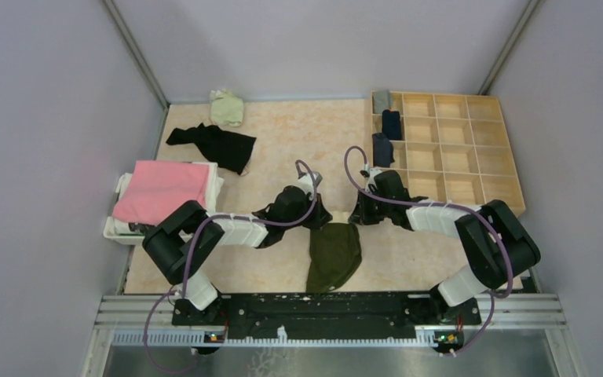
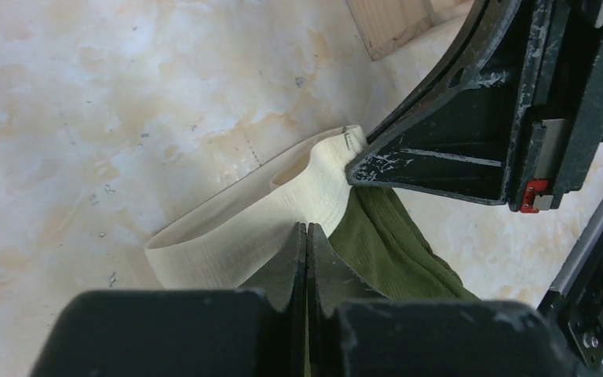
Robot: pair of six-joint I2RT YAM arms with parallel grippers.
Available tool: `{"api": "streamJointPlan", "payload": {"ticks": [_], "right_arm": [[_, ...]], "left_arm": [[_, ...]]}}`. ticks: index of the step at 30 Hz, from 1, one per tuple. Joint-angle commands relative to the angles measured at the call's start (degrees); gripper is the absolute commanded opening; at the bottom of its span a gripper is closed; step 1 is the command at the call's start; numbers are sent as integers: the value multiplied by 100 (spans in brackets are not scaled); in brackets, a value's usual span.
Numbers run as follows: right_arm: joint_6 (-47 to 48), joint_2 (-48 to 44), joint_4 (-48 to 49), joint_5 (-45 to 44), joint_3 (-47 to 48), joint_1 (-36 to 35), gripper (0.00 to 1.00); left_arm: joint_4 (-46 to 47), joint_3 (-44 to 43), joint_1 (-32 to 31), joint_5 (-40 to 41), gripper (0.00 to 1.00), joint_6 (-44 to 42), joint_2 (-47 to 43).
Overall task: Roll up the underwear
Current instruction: Fold the underwear at the center of the board.
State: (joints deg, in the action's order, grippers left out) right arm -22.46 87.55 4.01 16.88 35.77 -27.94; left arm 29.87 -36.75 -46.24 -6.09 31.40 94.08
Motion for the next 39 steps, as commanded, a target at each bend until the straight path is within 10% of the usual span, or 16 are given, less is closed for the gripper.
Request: {"api": "streamJointPlan", "payload": {"ticks": [1, 39], "right_arm": [[180, -81, -309, -19, 141, 27, 0], [-357, -707, -223, 897, 434, 26, 0]], "left_arm": [[667, -78, -6, -378, 0, -20, 71], [739, -7, 0, -35, 0, -134, 1007]]}}
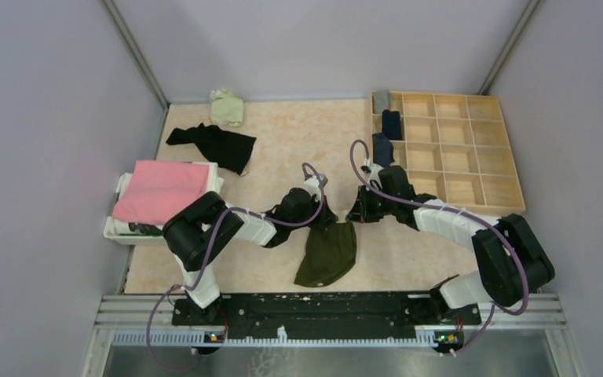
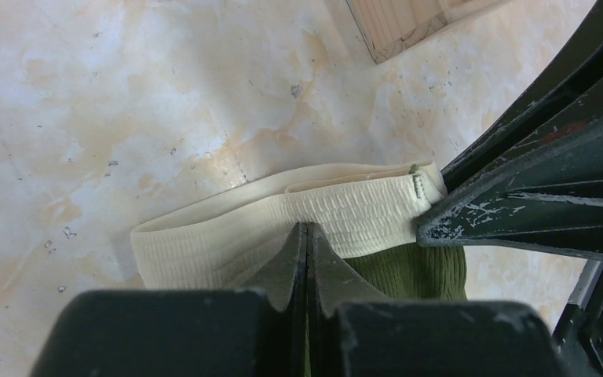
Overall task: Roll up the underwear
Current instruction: Fold the underwear at the center of the board.
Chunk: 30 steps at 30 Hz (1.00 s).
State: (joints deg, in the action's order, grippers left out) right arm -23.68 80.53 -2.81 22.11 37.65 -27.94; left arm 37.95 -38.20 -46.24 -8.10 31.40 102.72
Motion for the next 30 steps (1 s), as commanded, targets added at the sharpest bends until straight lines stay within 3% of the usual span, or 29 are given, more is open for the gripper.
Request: {"api": "streamJointPlan", "payload": {"ticks": [1, 23, 30], "right_arm": [[-294, 50, 550, 431, 237, 27, 0], [-1646, 981, 2585, 1079, -175, 1, 0], [-1619, 997, 2589, 1010, -199, 5, 0]], "left_arm": [[-61, 137, 1, 162, 0, -134, 143], [116, 206, 1, -35, 0, -55, 159], [59, 234, 9, 92, 0, -93, -55]]}}
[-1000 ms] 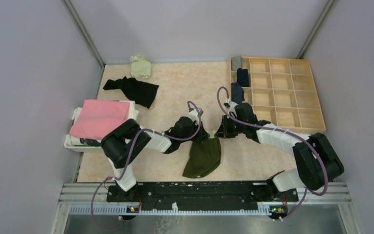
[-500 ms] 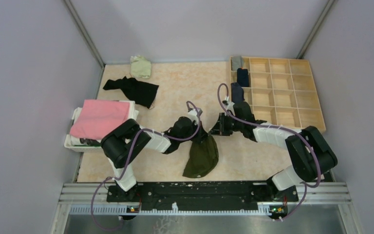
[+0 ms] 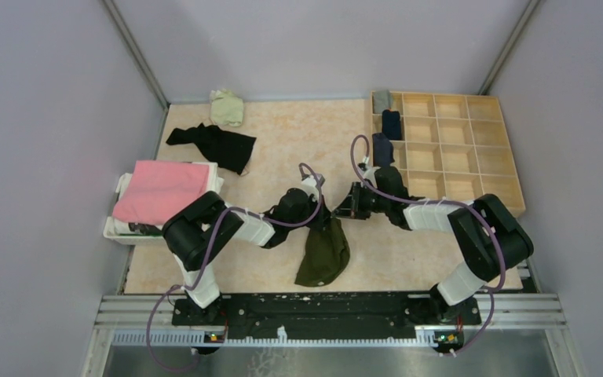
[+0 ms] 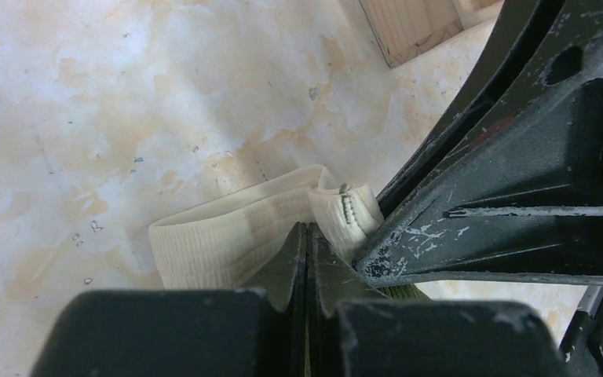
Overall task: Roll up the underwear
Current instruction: Fold the underwear at the center of the board.
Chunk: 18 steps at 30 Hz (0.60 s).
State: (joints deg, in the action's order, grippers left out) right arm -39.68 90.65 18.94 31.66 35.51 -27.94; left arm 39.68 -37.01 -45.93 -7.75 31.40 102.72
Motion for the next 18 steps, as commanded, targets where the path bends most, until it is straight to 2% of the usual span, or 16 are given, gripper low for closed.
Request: {"api": "streamJointPlan", "payload": {"ticks": [1, 18], "right_arm": [[7, -27, 371, 28, 17, 11, 0], [181, -89, 137, -99, 22, 6, 0]], "left_arm": [[-166, 104, -25, 88, 0, -109, -119], [-864, 29, -21, 432, 0, -398, -1060]]}}
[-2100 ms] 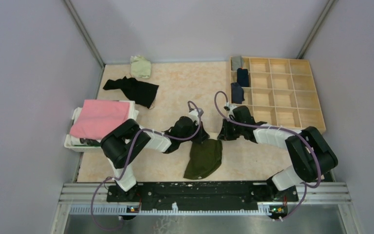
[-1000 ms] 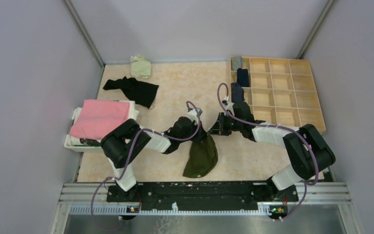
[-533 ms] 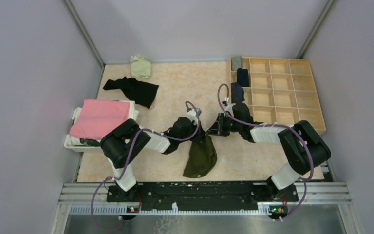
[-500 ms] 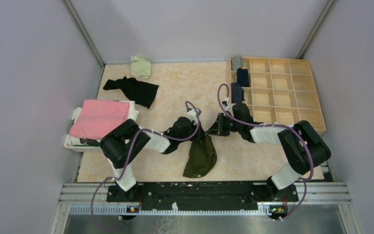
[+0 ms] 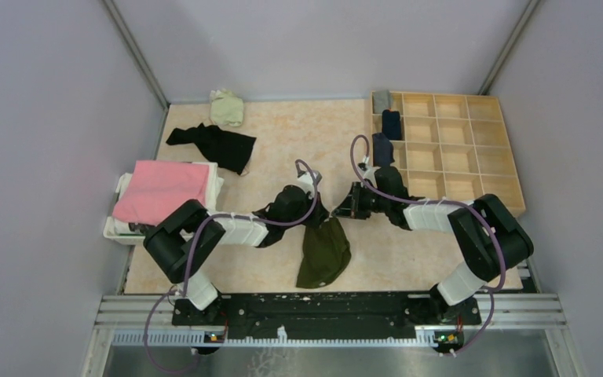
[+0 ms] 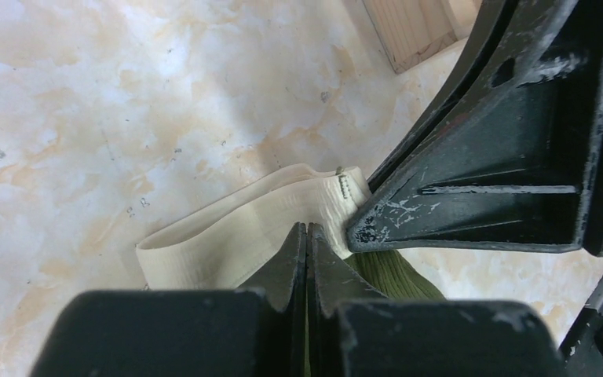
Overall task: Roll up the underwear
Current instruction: Fold the underwear at the center of the board.
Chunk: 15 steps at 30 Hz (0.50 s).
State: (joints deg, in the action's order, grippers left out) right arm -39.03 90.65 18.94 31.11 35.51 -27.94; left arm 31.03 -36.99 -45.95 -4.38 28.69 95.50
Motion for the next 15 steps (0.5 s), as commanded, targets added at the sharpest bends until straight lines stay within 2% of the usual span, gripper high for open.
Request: {"api": "streamJointPlan", "payload": {"ticks": [1, 12, 15], "right_arm": [[122, -91, 136, -44, 26, 5, 0], [201, -185, -23, -96, 70, 7, 0], [226, -215, -75, -101, 79, 10, 0]], "left_arm": [[-20, 62, -19, 99, 0, -119, -378], [-372, 542, -21, 393, 0, -71, -881], [-415, 585, -19, 794, 0, -126, -865]]}}
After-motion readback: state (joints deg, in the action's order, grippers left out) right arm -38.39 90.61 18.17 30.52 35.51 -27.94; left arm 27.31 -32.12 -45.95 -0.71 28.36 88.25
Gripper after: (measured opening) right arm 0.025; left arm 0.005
